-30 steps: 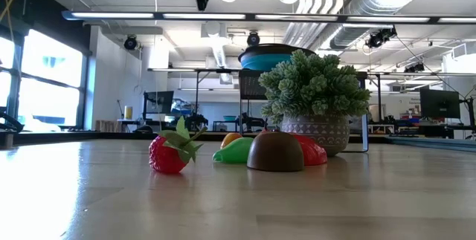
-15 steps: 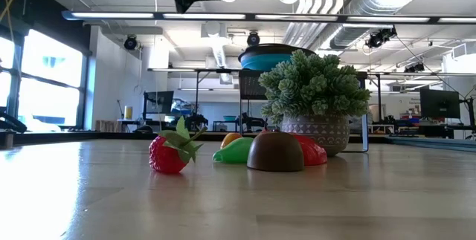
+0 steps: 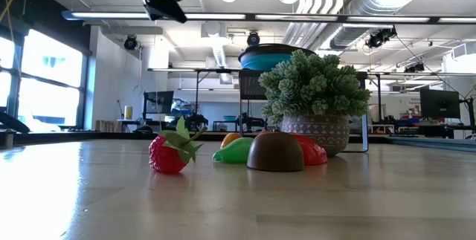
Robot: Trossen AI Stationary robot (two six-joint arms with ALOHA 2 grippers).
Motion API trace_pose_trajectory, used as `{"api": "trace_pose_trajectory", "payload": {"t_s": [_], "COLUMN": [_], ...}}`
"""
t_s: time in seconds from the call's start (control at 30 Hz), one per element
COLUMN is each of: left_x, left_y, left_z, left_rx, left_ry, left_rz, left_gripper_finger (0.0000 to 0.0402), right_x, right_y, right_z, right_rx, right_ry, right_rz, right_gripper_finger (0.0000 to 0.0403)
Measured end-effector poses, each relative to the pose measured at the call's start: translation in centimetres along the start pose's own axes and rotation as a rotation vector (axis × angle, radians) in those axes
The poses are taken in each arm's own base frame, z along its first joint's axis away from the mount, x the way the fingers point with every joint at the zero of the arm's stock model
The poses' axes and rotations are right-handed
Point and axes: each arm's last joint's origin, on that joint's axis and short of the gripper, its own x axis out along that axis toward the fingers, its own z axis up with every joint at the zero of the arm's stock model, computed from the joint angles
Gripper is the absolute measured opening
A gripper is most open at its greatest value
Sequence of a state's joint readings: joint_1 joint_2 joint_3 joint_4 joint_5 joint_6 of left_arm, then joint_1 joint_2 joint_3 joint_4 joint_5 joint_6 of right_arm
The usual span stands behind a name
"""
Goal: Pick & Place Fruit
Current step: Put the red strawberry into the blue strainer bowl
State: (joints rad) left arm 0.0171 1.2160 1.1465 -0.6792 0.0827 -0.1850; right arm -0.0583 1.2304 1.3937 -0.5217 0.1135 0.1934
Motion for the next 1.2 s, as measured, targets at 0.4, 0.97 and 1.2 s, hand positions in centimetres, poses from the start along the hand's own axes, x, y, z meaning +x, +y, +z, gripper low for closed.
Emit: {"api": "trace_pose_trajectory", "payload": {"t_s": [0.4,0.97,1.2], "left_x": [1.4,9.2,11.5], "left_y": [-4.5,-6.6,-7.3], "left_z": [-1.2,-2.7,-3.8], "left_rx": [0.238,0.169,0.238], "left_ry": [0.041,0.226,0.293], "left_rz": [-0.039,-0.141,-0.142], "left_gripper_finger": [0.0237,0.0237,0.0237], "right_x": [-0.3,-1.0,-1.0], "right_y": [2.1,4.3,4.6], "right_z": [-0.6,-2.0,-2.1], "right_rx": [-0.019,-0.073,-0.058], "right_ry": [0.029,0.128,0.122], "right_rz": [0.077,0.138,0.119], "right_gripper_finger": [0.0004,0.0004,0.0004]}}
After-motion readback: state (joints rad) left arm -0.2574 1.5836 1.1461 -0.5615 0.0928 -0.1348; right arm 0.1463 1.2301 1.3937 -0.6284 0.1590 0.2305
